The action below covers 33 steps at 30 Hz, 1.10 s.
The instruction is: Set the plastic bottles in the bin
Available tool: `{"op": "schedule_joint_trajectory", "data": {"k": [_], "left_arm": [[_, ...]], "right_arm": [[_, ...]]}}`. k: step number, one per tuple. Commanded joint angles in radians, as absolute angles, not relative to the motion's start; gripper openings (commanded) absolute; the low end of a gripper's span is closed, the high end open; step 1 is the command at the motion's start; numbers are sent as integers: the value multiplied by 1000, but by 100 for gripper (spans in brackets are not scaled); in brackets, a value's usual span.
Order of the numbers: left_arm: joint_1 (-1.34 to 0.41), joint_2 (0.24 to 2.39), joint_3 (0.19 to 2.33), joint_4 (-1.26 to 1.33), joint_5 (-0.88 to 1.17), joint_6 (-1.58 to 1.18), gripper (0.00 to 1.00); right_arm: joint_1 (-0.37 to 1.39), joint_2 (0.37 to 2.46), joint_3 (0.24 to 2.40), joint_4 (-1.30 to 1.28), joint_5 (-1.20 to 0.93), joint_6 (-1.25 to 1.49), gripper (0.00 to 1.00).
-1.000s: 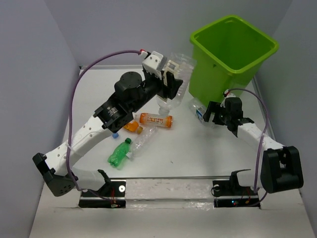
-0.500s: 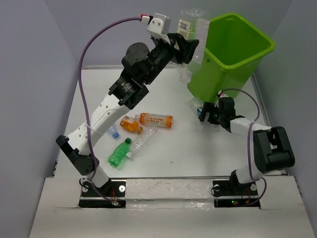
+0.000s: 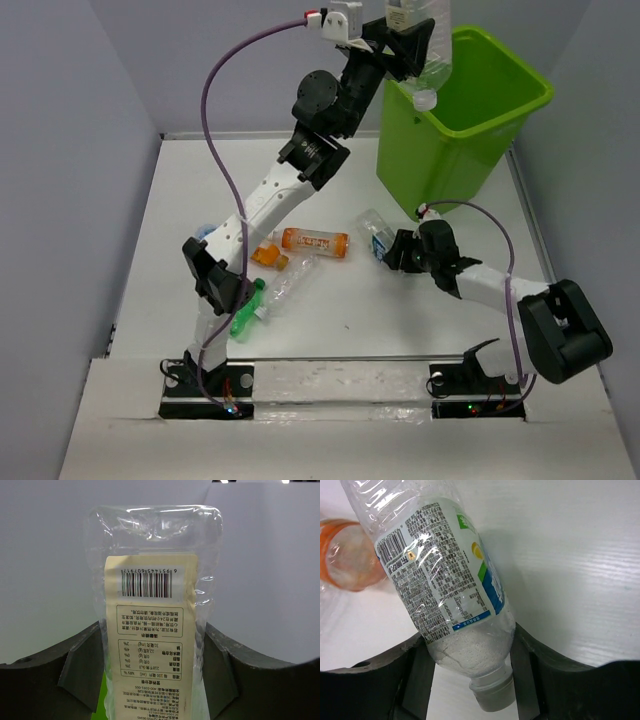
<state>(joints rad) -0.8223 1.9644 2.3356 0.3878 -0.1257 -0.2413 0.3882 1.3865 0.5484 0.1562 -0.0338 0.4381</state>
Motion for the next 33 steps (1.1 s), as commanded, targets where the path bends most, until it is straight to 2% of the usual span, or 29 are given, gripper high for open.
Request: {"op": "schedule_joint_trajectory", "data": {"k": [1, 2, 7, 8, 10, 12, 14, 19, 23, 30, 33], "left_arm": [[-816, 2077, 2479, 628, -198, -282, 22], [-816, 2121, 2491, 703, -210, -287, 26], [-812, 2288, 2597, 833, -273, -284, 27], [-810, 2334, 2615, 865, -276, -293, 30], [-805, 2370, 2623, 888, -272, -322, 45], [-804, 2404, 2631, 893, -255, -342, 87], [-804, 2410, 2628, 867, -227, -330, 99], [-802, 2338, 2603, 784, -149, -256, 99], [-802, 2136, 2516, 703, -78, -173, 99], [-802, 1786, 2260, 530, -23, -104, 99], [-802, 1610, 2058, 463, -52, -129, 99]], "right_arm": [[437, 1232, 479, 186, -31, 489, 29], [451, 1204, 468, 173, -46, 500, 28], [509, 999, 420, 121, -89, 515, 28], [528, 970, 419, 98, -90, 515, 28], [537, 919, 417, 81, -103, 522, 27], [537, 864, 422, 58, -121, 531, 25], [546, 841, 437, 43, -135, 528, 24], [546, 853, 521, 20, -159, 494, 24], [555, 848, 613, 6, -169, 473, 23], [555, 865, 816, -55, -172, 417, 22], [555, 864, 932, -89, -98, 382, 21]]}}
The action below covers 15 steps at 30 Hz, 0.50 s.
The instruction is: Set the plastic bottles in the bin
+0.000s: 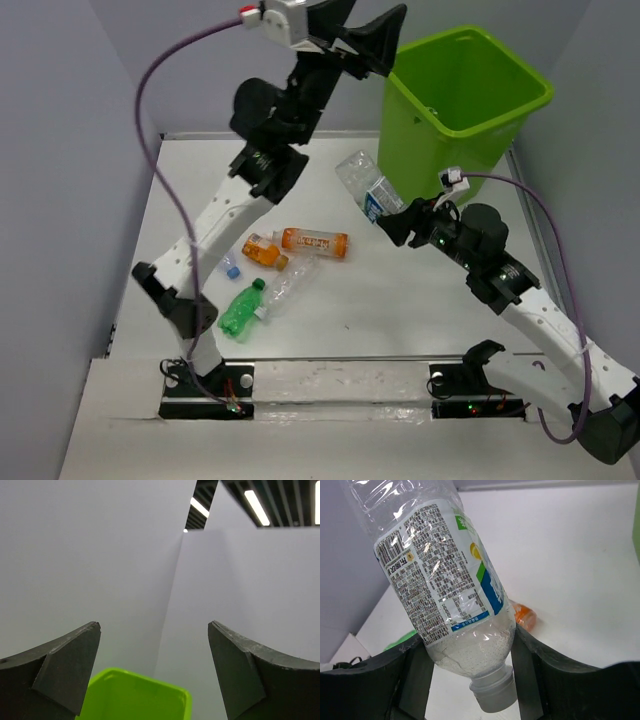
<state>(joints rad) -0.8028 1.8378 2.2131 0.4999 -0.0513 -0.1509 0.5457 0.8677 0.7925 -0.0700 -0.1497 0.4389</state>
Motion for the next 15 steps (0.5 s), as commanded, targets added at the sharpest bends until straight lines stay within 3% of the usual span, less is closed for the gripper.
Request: {"op": "schedule_joint_trajectory", "data": {"k": [1, 10, 15], "left_arm": [[-802, 1518, 1931, 457, -92, -146, 99], [-801, 1102, 1330, 208, -295, -350, 99], [-801, 985, 1135, -47, -304, -376, 99]], "right_arm": [[555, 868, 969, -97, -42, 349, 20], [517, 1147, 1492, -97, 372, 51, 16], [342, 1331, 1693, -86, 286, 18, 17]]}}
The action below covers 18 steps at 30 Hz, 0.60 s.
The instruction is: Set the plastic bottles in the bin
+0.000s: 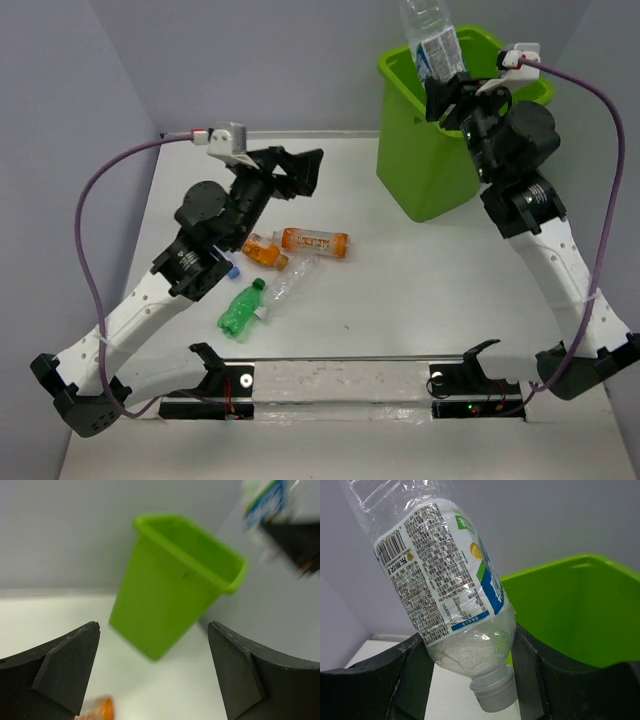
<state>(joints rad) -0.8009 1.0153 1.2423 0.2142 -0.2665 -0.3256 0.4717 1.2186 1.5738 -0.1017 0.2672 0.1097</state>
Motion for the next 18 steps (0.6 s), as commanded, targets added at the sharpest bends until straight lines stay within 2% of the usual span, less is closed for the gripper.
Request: {"op": "schedule_joint_trajectory", "data": {"k": [1, 5, 7, 10, 11, 12, 14, 18], "left_arm": [[-801, 976, 1087, -82, -310, -374, 99], [-801, 933, 990, -196, -285, -333, 99], [-802, 931, 963, -242, -249, -307, 99], [-807, 963, 965, -297, -169, -249, 99], [-810, 989, 966, -305, -155, -220, 99], [-813, 1006, 969, -314, -152, -209, 99], [-827, 1067, 994, -342, -152, -190, 99], [-900, 1192, 1043, -344, -198, -114, 99]], "right_arm": [[315, 1383, 1733, -86, 270, 31, 17], [224, 1469, 1785, -101, 232, 41, 17], [184, 1509, 1796, -104, 227, 46, 21], [135, 1517, 1775, -112, 227, 106, 53], [126, 1510, 1766, -113, 218, 118, 75], [126, 1502, 1758, -117, 209, 124, 84], [126, 1473, 1750, -120, 195, 117, 96], [126, 1428, 1793, -204, 128, 110, 99]]}}
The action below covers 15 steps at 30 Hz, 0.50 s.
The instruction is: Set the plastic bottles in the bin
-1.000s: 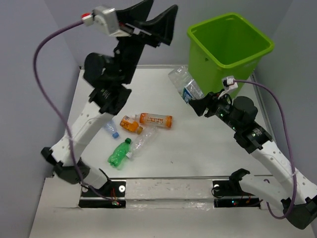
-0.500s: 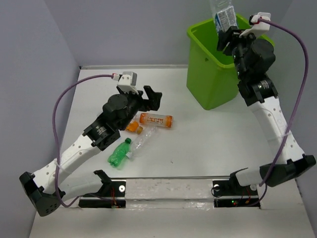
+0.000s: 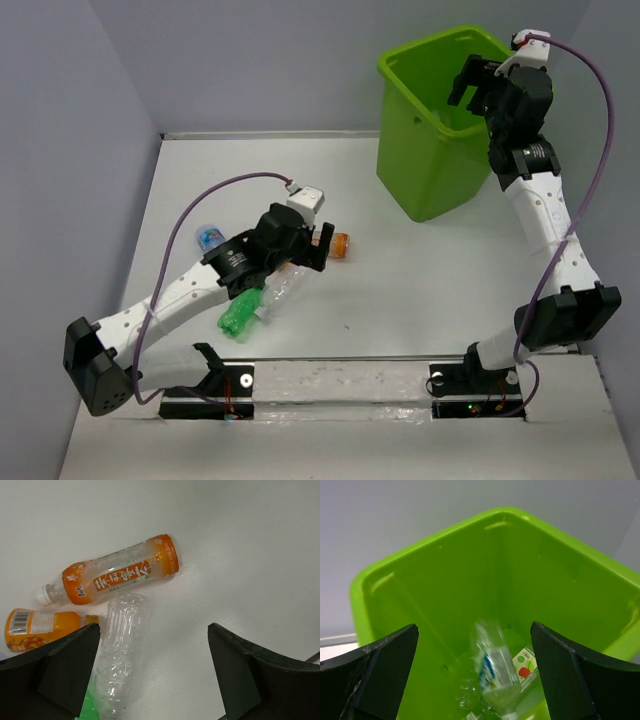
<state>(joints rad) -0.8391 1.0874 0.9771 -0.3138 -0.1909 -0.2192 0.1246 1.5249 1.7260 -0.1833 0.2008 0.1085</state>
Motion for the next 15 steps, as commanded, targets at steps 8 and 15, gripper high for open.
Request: {"op": "schedule_joint_trajectory", "data": {"k": [8, 15], "left_arm": [[-968, 1460, 1169, -314, -353, 41, 99], [-963, 1545, 1140, -218, -310, 230, 99]], "right_arm": [[126, 1088, 1411, -184, -256, 334, 96], [126, 786, 998, -124, -402, 454, 95]]}}
